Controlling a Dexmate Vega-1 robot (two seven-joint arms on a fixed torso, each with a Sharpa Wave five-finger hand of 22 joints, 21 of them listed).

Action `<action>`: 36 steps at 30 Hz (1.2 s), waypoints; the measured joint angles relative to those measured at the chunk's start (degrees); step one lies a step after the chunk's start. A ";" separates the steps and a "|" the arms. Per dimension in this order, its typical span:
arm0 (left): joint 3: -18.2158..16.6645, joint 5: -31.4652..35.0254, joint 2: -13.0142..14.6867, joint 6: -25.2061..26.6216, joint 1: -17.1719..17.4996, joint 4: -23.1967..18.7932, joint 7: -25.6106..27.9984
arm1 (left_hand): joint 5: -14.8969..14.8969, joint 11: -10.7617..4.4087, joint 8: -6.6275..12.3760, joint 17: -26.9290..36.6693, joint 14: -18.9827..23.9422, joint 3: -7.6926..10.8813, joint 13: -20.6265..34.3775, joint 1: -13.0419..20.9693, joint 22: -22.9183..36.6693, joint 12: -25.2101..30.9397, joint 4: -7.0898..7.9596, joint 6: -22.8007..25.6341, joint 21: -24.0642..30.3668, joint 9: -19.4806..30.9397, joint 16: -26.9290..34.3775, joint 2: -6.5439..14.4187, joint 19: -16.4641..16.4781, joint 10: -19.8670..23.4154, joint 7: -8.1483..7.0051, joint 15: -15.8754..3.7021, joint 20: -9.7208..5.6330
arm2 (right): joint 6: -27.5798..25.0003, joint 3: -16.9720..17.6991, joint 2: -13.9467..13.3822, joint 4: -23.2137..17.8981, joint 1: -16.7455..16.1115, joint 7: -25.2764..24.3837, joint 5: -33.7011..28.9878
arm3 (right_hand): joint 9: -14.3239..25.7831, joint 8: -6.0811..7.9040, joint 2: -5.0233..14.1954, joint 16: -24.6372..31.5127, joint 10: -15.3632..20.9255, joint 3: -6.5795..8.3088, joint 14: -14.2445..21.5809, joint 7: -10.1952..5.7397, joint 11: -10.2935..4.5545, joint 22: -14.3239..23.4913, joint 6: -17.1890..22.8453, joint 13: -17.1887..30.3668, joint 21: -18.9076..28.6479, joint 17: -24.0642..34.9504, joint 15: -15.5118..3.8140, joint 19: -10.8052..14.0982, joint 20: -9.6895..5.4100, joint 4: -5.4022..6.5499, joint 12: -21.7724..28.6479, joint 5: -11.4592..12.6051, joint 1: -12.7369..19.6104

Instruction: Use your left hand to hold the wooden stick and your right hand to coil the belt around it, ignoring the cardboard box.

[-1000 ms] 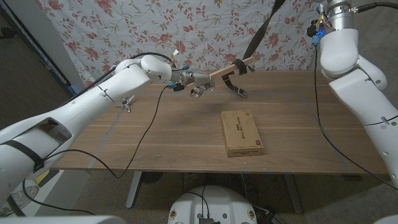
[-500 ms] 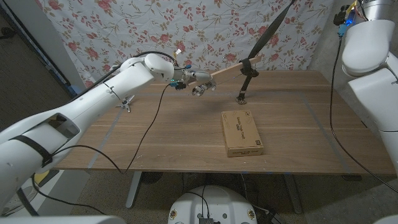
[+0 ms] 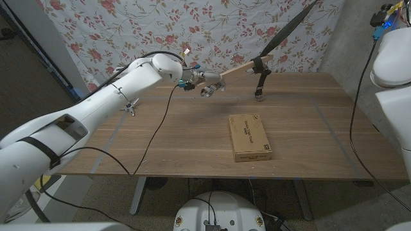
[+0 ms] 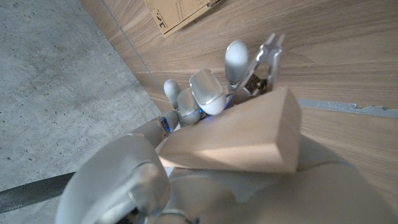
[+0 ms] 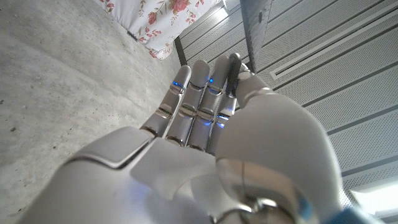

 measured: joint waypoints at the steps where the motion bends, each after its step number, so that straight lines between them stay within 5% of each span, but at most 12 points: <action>1: 0.00 0.04 -0.06 0.00 0.00 0.00 0.21 | -0.22 0.00 0.00 0.00 0.00 0.00 0.00 0.00 0.00 0.00 0.00 0.00 0.00 0.00 0.00 0.00 0.00 0.00 0.00 0.00 0.00 | 0.44 0.71 0.65 -0.05 -0.71 -0.12 0.08 | 0.00 0.00 0.00 0.00 0.00 0.00 0.00 0.00 0.00 0.00 0.00 0.00 0.00 0.00 0.00 0.00 0.00 0.00 0.00 0.00 0.00; 12: -2.19 0.10 -1.43 -0.39 2.17 -0.99 6.88 | -0.46 -0.21 0.40 0.02 0.00 0.00 0.00 -0.04 -0.01 0.00 -0.01 0.00 -0.01 0.02 0.00 0.04 0.00 0.42 0.00 0.00 0.00 | 9.15 7.79 7.90 0.59 -10.47 2.14 1.78 | 0.00 0.00 0.00 0.00 -0.01 0.40 0.00 0.00 0.00 -0.26 0.00 0.00 0.70 0.27 0.00 -0.24 0.24 -0.40 0.00 0.28 0.00; 26: -5.06 -0.88 -2.69 -0.77 5.40 -3.58 13.38 | -0.50 -0.20 0.38 0.00 0.22 -0.01 -0.01 -0.25 0.00 0.00 -0.01 -0.10 0.00 0.00 0.50 0.25 0.44 0.41 0.10 0.17 0.00 | 22.97 9.88 14.62 7.18 -19.64 5.36 4.79 | 0.00 0.00 0.00 0.00 -0.01 0.39 -0.01 0.00 0.01 -0.26 0.00 0.00 1.26 0.53 0.00 -0.75 0.13 -0.39 -0.23 0.27 0.00; 30: -5.24 -1.27 -3.19 -0.77 5.65 -3.95 15.55 | -0.51 -0.20 0.46 0.05 0.52 -0.01 -0.01 -0.25 -0.01 0.00 -0.01 -0.11 0.00 0.01 0.50 0.25 0.95 0.41 0.11 0.08 -0.51 | 26.76 8.76 16.25 14.18 -23.15 7.50 7.69 | 0.00 0.00 0.00 0.00 -0.02 0.39 -0.01 0.00 0.01 -0.25 0.00 -0.27 1.61 0.44 0.00 -0.75 0.13 -0.39 -0.45 0.26 0.00; 36: -5.27 -1.55 -4.12 -1.11 5.76 -3.96 17.12 | -0.51 -0.19 0.48 0.17 0.52 -0.01 -0.01 -0.25 -0.01 0.00 -0.01 -0.18 0.00 0.01 0.87 0.24 1.55 0.40 0.18 0.09 -1.11 | 29.20 6.03 14.39 21.58 -25.45 12.10 12.26 | 0.00 0.00 0.00 0.39 -0.02 0.39 -0.36 0.00 0.01 -0.25 0.00 0.12 2.15 -0.14 0.08 -1.04 0.42 -0.38 -0.45 0.25 0.00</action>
